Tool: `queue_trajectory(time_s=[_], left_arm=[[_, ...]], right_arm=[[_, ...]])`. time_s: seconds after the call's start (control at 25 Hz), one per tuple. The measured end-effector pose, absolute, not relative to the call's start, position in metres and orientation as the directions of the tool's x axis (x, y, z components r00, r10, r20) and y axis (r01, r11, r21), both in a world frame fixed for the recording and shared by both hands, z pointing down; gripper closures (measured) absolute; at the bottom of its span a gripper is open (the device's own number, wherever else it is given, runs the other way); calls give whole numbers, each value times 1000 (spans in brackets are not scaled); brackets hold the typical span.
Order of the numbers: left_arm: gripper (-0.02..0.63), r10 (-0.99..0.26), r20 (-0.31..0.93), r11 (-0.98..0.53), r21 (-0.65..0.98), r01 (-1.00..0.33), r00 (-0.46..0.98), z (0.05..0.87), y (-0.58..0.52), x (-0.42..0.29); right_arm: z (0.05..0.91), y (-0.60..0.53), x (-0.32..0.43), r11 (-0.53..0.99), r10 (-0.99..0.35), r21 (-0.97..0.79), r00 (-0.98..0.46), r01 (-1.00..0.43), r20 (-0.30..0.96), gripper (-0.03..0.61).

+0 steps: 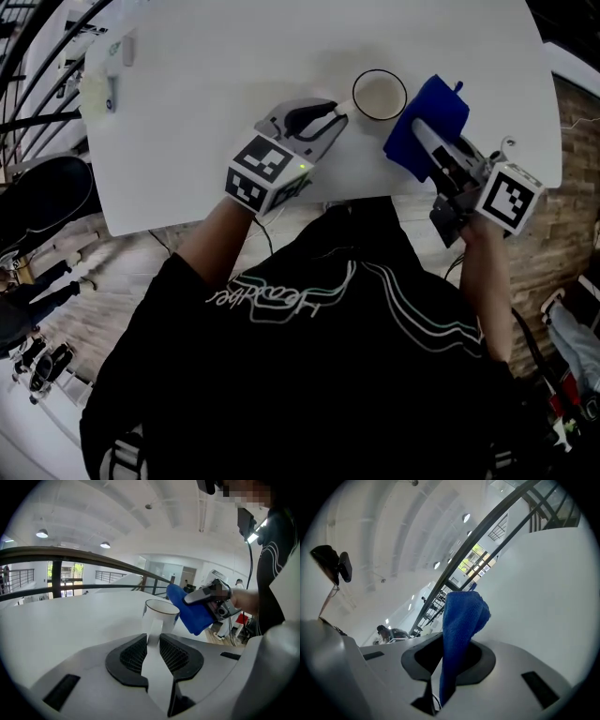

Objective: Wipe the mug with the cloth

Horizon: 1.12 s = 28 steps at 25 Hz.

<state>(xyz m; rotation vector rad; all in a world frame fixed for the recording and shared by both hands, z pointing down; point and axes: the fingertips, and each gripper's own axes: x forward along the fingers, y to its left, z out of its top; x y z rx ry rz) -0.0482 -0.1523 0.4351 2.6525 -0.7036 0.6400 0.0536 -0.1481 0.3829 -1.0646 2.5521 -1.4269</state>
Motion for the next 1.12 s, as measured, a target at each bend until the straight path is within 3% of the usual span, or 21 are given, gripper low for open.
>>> queue_trajectory(time_s=[0.44,1.12], left_arm=[[525,-412,485,-809,194,-554,772,431,-151,-47],[523,-441,477,-790,196,-581,760,432,-157,-48]], right_arm=[[398,-160,61,362,-513,-769,-802,-526,307,525],[431,-174,57,466,-371,-627,-782,-624,501,525]])
